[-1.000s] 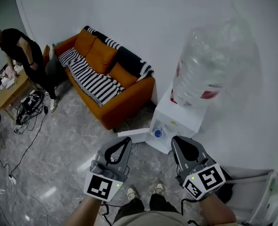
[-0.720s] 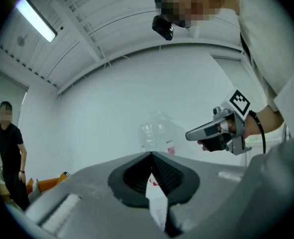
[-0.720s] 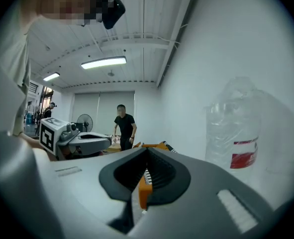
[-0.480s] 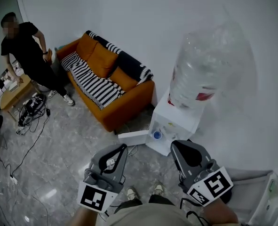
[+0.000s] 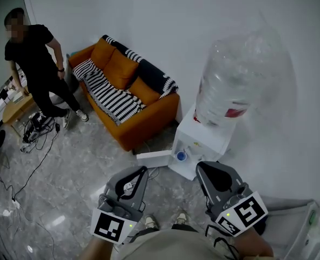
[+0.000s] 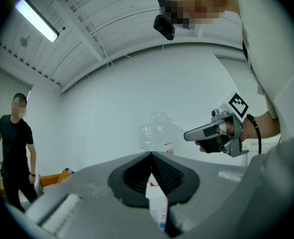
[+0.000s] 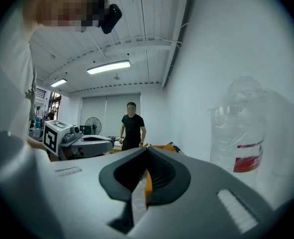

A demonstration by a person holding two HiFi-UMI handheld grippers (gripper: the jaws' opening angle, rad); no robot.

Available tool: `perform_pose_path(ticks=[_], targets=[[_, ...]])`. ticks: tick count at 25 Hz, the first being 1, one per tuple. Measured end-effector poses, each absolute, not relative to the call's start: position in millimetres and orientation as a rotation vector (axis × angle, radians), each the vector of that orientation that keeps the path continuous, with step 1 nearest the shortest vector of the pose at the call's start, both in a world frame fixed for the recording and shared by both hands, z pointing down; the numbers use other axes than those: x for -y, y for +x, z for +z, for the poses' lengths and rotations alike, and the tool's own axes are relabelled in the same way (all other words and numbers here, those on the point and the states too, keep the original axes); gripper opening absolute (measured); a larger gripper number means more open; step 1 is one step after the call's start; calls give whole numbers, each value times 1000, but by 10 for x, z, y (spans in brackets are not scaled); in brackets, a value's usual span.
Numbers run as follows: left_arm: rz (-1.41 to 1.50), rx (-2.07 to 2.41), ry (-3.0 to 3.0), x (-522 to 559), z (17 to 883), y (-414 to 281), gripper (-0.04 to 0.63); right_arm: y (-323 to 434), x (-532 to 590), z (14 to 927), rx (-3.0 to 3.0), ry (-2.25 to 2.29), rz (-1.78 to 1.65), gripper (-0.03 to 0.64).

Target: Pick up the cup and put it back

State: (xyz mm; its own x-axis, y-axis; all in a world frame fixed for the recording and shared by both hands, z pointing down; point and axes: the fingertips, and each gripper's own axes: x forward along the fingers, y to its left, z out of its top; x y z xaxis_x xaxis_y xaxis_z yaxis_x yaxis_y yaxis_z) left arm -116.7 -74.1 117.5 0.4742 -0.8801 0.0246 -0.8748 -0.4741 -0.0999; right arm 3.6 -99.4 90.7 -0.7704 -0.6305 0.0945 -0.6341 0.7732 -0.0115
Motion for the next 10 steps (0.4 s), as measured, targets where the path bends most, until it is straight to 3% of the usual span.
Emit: perform_pose_path(ticks=[10], targets=[[-100, -1572, -2627, 751, 1120, -1041, 2, 155, 1055, 862, 2880, 1036, 42, 3]])
